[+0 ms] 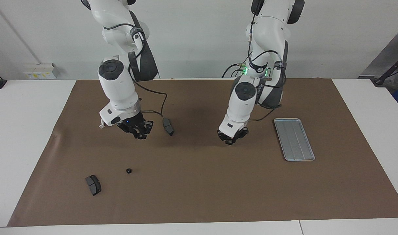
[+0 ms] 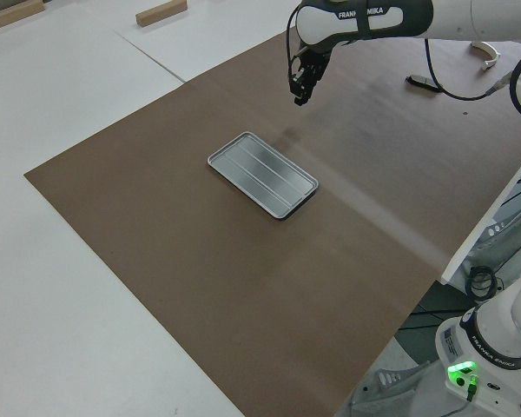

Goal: Pick bearing gear from pile to tray

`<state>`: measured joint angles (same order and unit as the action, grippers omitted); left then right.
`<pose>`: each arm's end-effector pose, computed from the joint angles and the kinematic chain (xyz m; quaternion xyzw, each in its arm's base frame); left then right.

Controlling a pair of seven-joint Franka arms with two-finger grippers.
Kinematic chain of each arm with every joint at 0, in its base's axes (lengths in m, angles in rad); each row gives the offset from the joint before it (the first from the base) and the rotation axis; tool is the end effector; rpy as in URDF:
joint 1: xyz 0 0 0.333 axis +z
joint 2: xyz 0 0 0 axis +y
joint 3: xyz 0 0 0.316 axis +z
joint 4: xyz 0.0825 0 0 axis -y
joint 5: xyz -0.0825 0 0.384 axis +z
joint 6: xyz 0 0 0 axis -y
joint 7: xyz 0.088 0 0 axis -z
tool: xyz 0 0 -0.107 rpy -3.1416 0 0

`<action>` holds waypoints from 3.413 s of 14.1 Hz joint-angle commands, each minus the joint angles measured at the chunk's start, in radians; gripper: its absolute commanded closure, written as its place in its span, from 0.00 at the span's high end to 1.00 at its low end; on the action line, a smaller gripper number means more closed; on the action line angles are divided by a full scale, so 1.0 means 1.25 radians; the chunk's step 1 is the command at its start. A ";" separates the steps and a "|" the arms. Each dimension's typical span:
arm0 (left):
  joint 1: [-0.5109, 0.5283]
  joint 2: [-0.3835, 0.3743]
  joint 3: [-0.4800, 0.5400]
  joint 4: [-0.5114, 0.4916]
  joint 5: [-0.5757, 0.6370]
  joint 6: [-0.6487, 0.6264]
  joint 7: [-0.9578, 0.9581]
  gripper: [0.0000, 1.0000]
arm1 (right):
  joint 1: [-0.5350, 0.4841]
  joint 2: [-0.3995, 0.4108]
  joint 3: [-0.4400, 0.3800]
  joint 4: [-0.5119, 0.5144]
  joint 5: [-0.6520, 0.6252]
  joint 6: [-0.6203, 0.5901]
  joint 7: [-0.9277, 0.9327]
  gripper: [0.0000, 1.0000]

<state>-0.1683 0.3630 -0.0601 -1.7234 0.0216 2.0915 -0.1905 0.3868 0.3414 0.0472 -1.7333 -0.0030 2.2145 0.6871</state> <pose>0.6367 -0.1434 0.3754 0.9997 -0.0223 0.0026 0.0019 0.6015 0.2756 0.3965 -0.9894 0.1270 -0.0558 0.0428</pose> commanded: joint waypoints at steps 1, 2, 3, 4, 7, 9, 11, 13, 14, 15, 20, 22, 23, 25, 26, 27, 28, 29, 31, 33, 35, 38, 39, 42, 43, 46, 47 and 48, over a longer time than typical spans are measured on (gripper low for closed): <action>0.089 -0.033 -0.007 -0.046 -0.001 -0.012 0.159 0.00 | 0.063 0.043 -0.002 0.012 0.004 0.040 0.098 0.00; 0.118 -0.039 -0.007 -0.058 -0.001 -0.007 0.203 0.00 | 0.096 0.074 -0.003 0.018 -0.002 0.062 0.144 0.00; 0.141 -0.042 -0.007 -0.070 -0.001 -0.004 0.234 0.00 | 0.121 0.112 -0.005 0.046 -0.026 0.078 0.201 0.00; 0.157 -0.049 -0.006 -0.086 -0.001 0.003 0.250 0.00 | 0.131 0.145 -0.002 0.075 -0.060 0.085 0.258 0.00; 0.170 -0.065 -0.005 -0.148 -0.001 0.070 0.254 0.00 | 0.160 0.180 -0.001 0.094 -0.090 0.088 0.330 0.00; 0.171 -0.079 -0.005 -0.196 -0.001 0.117 0.253 0.00 | 0.183 0.187 -0.002 0.091 -0.088 0.120 0.350 0.00; 0.170 -0.083 -0.005 -0.207 -0.001 0.132 0.244 0.05 | 0.183 0.186 -0.002 0.083 -0.090 0.129 0.361 0.19; 0.170 -0.083 -0.005 -0.207 -0.001 0.130 0.247 0.36 | 0.187 0.185 -0.003 0.082 -0.091 0.124 0.362 1.00; 0.169 -0.083 -0.005 -0.204 -0.001 0.130 0.247 0.59 | 0.189 0.183 -0.005 0.085 -0.099 0.107 0.362 1.00; 0.165 -0.082 -0.005 -0.203 -0.001 0.133 0.244 0.77 | 0.189 0.182 -0.005 0.088 -0.125 0.080 0.363 1.00; 0.156 -0.074 -0.011 -0.176 -0.001 0.133 0.220 0.81 | 0.106 0.084 -0.011 0.072 -0.164 0.021 0.283 1.00; 0.093 -0.070 -0.010 -0.146 -0.001 0.125 0.105 0.81 | 0.043 0.045 -0.010 0.066 -0.163 -0.025 0.148 1.00; 0.065 -0.068 -0.010 -0.144 -0.001 0.129 0.043 0.81 | 0.011 0.035 -0.010 0.066 -0.161 -0.039 0.081 1.00; 0.000 -0.068 -0.010 -0.138 -0.001 0.133 -0.075 0.81 | -0.051 0.026 -0.008 0.067 -0.151 -0.052 -0.073 1.00; -0.031 -0.067 -0.010 -0.131 -0.001 0.132 -0.117 0.81 | -0.083 0.026 -0.007 0.069 -0.149 -0.056 -0.160 1.00; -0.060 -0.067 -0.010 -0.127 -0.001 0.132 -0.139 0.81 | -0.119 0.029 -0.006 0.067 -0.134 -0.048 -0.253 1.00; -0.091 -0.067 -0.008 -0.117 -0.001 0.127 -0.143 0.81 | -0.165 0.037 -0.006 0.067 -0.086 -0.035 -0.363 1.00; -0.113 -0.062 -0.008 -0.104 -0.001 0.117 -0.151 0.81 | -0.195 0.045 -0.007 0.067 -0.037 -0.011 -0.462 1.00; -0.165 -0.035 -0.008 -0.062 -0.001 0.106 -0.236 0.81 | -0.236 0.085 -0.007 0.076 -0.011 0.011 -0.562 1.00; -0.204 0.000 -0.008 -0.017 -0.003 0.103 -0.294 0.80 | -0.236 0.133 -0.007 0.087 -0.021 0.013 -0.566 1.00; -0.239 0.038 -0.008 0.021 -0.004 0.105 -0.338 0.79 | -0.237 0.189 -0.007 0.116 -0.040 0.016 -0.573 1.00; -0.282 0.084 -0.006 0.059 -0.001 0.105 -0.380 0.78 | -0.240 0.204 -0.008 0.124 -0.054 0.019 -0.582 1.00; -0.291 0.090 -0.006 0.059 -0.001 0.106 -0.386 0.77 | -0.241 0.208 -0.008 0.125 -0.055 0.035 -0.582 1.00; -0.310 0.096 -0.006 0.053 0.004 0.111 -0.392 0.74 | -0.255 0.213 -0.008 0.125 -0.055 0.045 -0.582 1.00; -0.313 0.096 -0.006 0.050 0.005 0.111 -0.394 0.73 | -0.255 0.214 -0.008 0.126 -0.055 0.046 -0.582 1.00; -0.335 0.094 -0.005 0.006 0.007 0.129 -0.405 0.70 | -0.265 0.220 -0.007 0.129 -0.047 0.054 -0.584 1.00; -0.343 0.090 -0.005 -0.014 0.007 0.147 -0.419 0.70 | -0.267 0.229 -0.007 0.130 -0.047 0.058 -0.584 0.96; -0.342 0.090 -0.005 -0.017 0.008 0.152 -0.428 0.70 | -0.267 0.231 -0.007 0.142 -0.045 0.059 -0.584 0.88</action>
<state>-0.5691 0.4823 -0.0849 -1.7111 0.0200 2.2495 -0.6879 0.0693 0.5987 0.0272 -1.5947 -0.0625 2.2703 -0.0117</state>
